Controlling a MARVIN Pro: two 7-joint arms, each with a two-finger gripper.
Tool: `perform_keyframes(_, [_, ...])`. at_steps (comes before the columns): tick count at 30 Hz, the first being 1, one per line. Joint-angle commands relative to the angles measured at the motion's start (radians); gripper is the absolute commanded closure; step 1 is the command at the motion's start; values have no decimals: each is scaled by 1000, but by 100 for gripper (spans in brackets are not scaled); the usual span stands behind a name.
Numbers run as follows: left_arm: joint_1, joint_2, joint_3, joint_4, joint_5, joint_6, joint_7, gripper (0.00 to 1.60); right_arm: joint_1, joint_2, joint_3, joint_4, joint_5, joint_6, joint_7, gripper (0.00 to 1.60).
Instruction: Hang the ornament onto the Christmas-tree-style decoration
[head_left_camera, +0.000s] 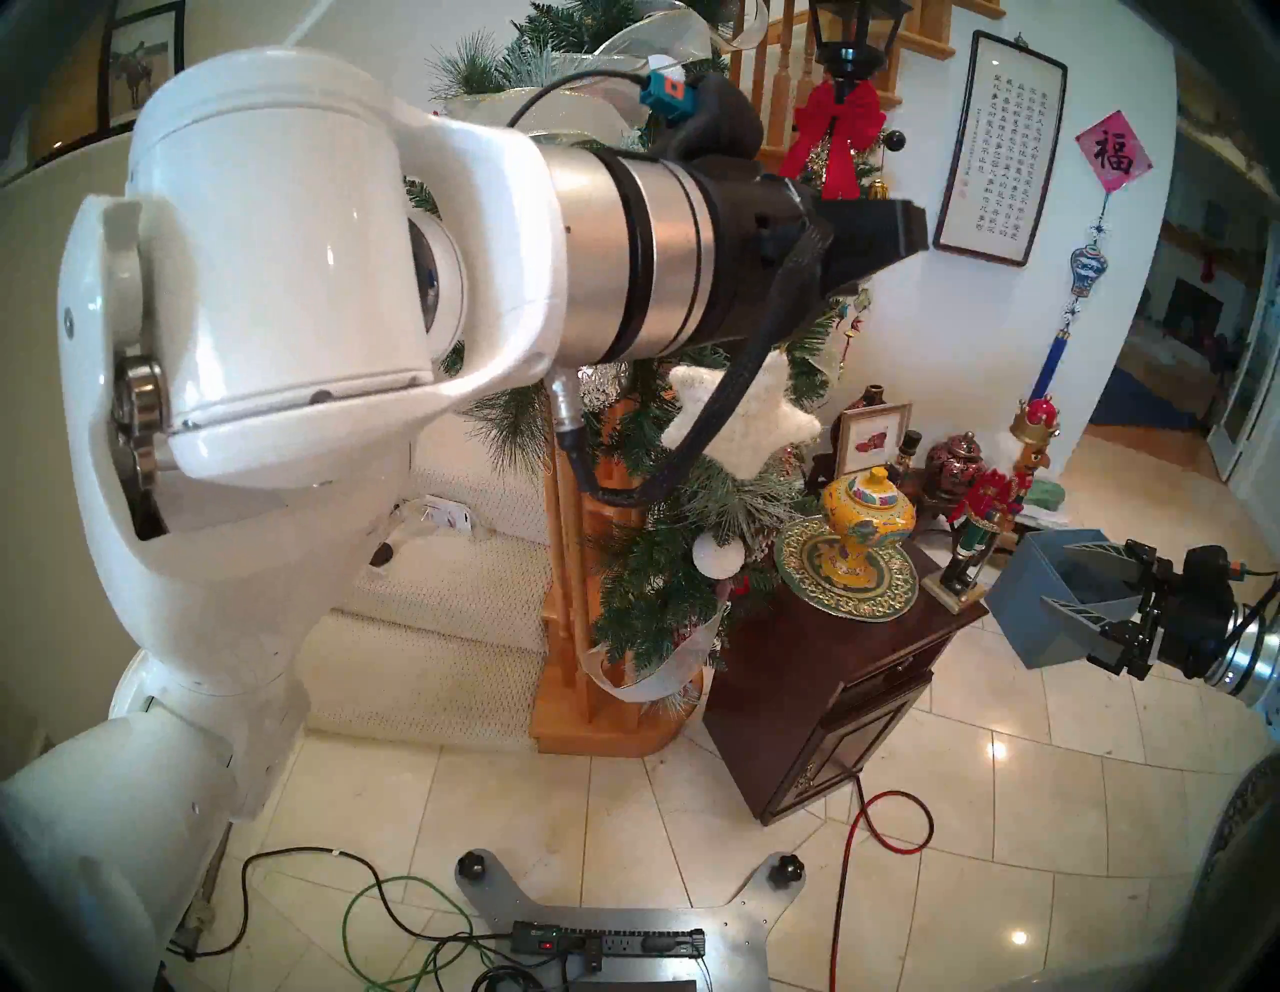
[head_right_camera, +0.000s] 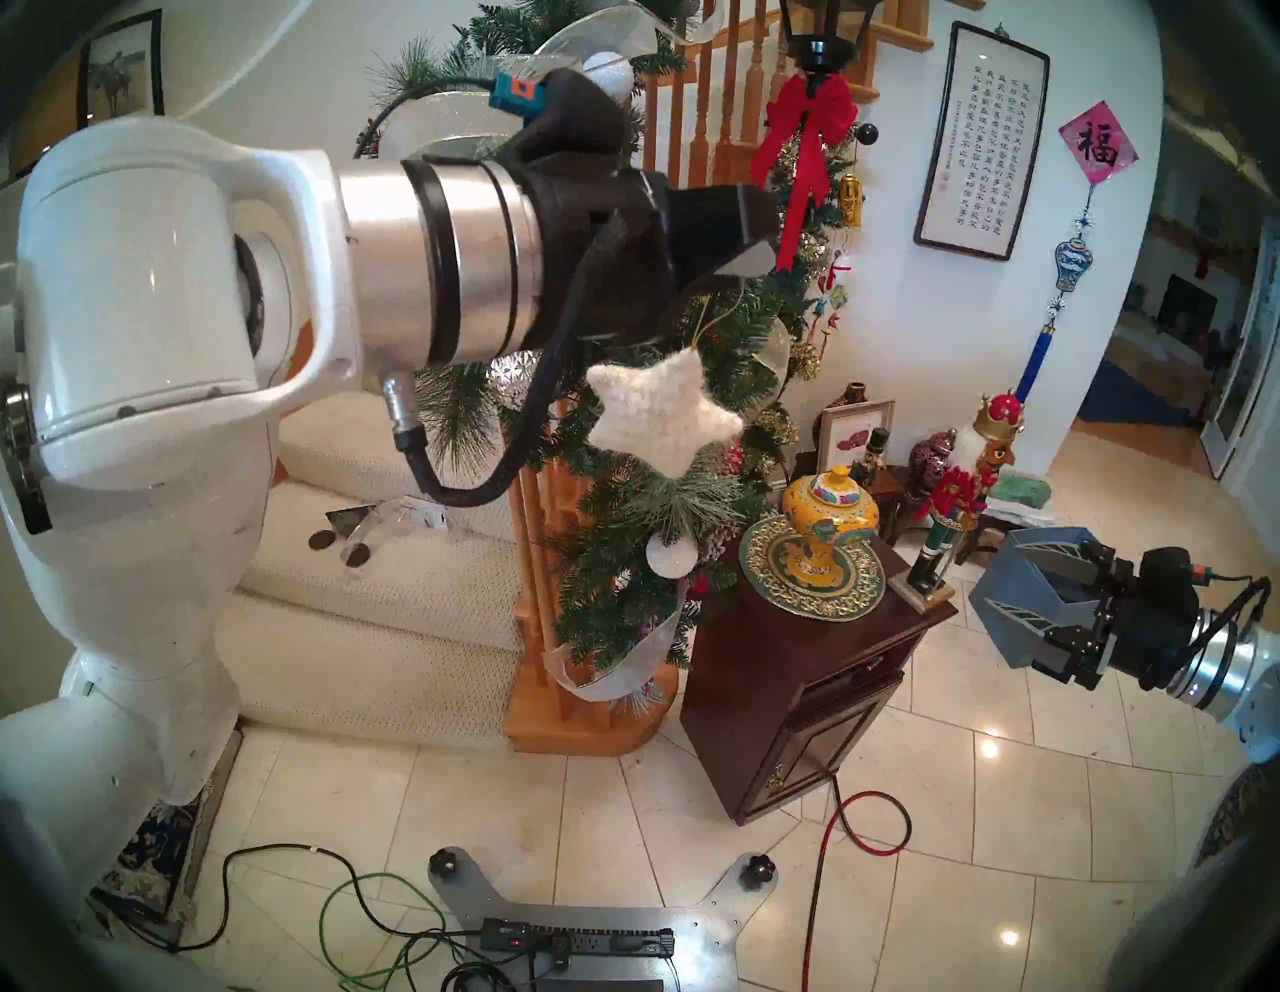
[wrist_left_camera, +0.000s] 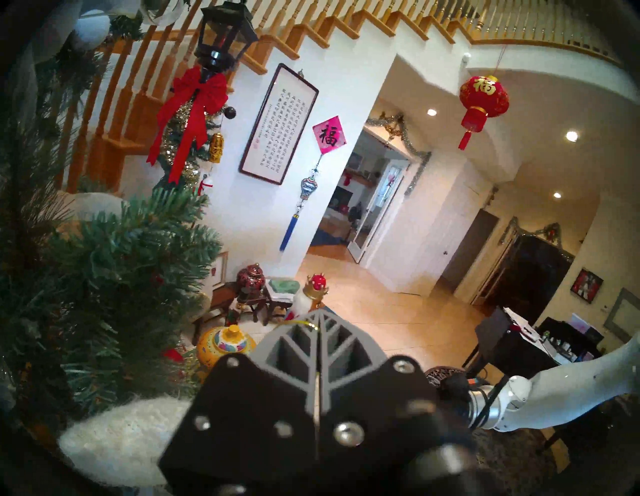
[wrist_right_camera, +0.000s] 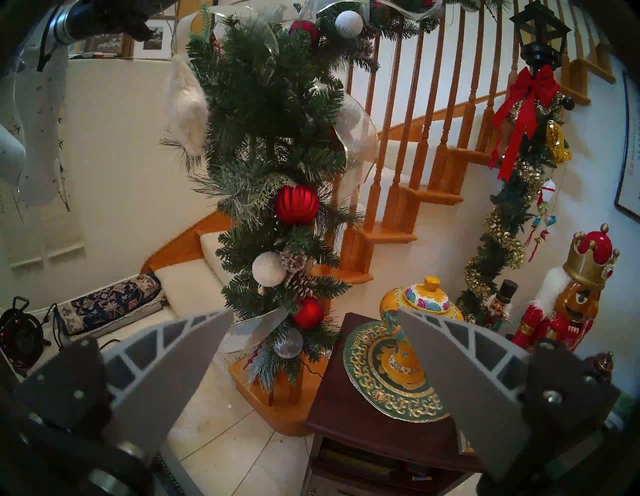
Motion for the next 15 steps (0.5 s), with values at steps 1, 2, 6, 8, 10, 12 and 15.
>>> perform_keyframes(1, [-90,-53,-30,-1,-41,-15,-5,160,1,0,3,-1,-4,-1,50,0])
perform_keyframes(2, [-99,-58,-34,-1,-49,-16,-3,160,1,0,3,-1,-5,-1,50,0])
perform_keyframes(6, [-130,-73,-48,-1,-79,-20,1,160,1,0,3,-1,-6,-1,49,0])
perform_keyframes(8, [-142,-78,-55,-1,-93,-22,1,160,1,0,3,-1,-7,-1,49,0])
perform_keyframes(10, [-154,-80,-63,-1,-110,-25,5,160,1,0,3,-1,-8,-1,50,0])
perform_keyframes(12, [-161,-80,-70,-1,-126,-27,9,160,1,0,3,-1,-9,-1,51,0])
perform_keyframes(15, [-168,-77,-80,-1,-151,-31,15,160,2,0,3,-1,-10,-1,52,0])
